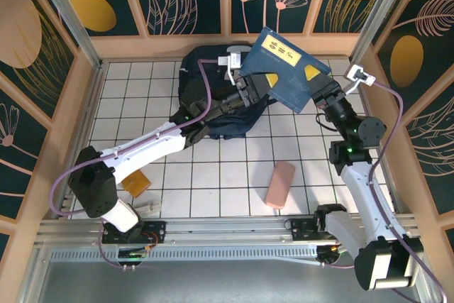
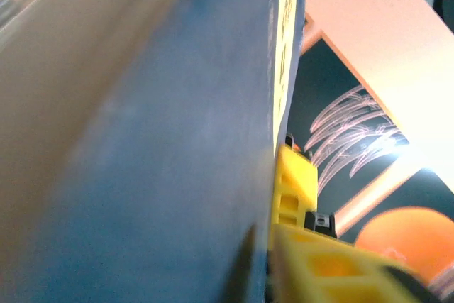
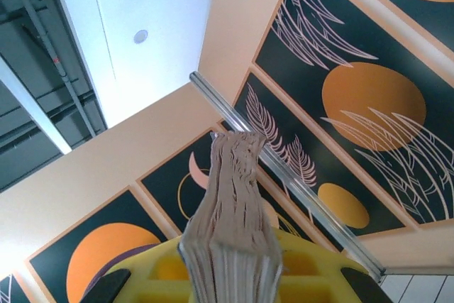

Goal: Pack the student bag

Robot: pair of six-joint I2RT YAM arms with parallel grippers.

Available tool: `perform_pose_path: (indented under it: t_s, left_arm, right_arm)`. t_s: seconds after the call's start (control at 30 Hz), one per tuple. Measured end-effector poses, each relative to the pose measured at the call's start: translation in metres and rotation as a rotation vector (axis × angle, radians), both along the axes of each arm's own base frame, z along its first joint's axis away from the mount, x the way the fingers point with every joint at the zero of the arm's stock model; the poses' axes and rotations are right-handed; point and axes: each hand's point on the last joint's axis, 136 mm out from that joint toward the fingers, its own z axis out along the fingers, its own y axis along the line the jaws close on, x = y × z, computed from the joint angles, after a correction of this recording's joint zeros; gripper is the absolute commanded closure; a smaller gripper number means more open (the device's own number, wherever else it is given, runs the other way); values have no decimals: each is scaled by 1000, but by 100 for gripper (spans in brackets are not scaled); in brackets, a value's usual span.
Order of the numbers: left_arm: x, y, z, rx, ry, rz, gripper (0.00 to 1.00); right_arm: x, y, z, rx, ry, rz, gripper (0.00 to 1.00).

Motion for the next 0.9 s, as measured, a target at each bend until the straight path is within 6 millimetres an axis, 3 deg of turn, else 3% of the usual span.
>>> perform_pose_path:
  t_s: [0.03,0.17,0.37,0.43,0.57,0.67,0.8,0.9]
  left_arm:
    - [1,2,2,-7,6,11,100]
    - [4,10,9,4,-23,76,100]
    - [6,20,-9,259,-220,177,100]
    - [3,26,-21,373,-299,191,100]
    - [-3,41,-58,614,-422,148,100]
    - [-1,57,-93,778,-465,92,100]
    - [-13,72,-131,931,-526,-39,100]
    - [-27,72,-143,971,-583,-145,100]
  right_arm:
    - [0,0,0,4,3,-1,78]
    - [-1,9,-8,-34,18,18,40]
    - [11,17,-50,-387,70,-106,27]
    - [15,18,-70,-501,97,-127,17]
    - [17,17,-120,-696,166,-131,17]
    - [11,15,-146,-800,157,-130,17]
    - [-7,22,-169,-924,37,-83,17]
    - [-22,34,-180,-1014,-118,-5,20]
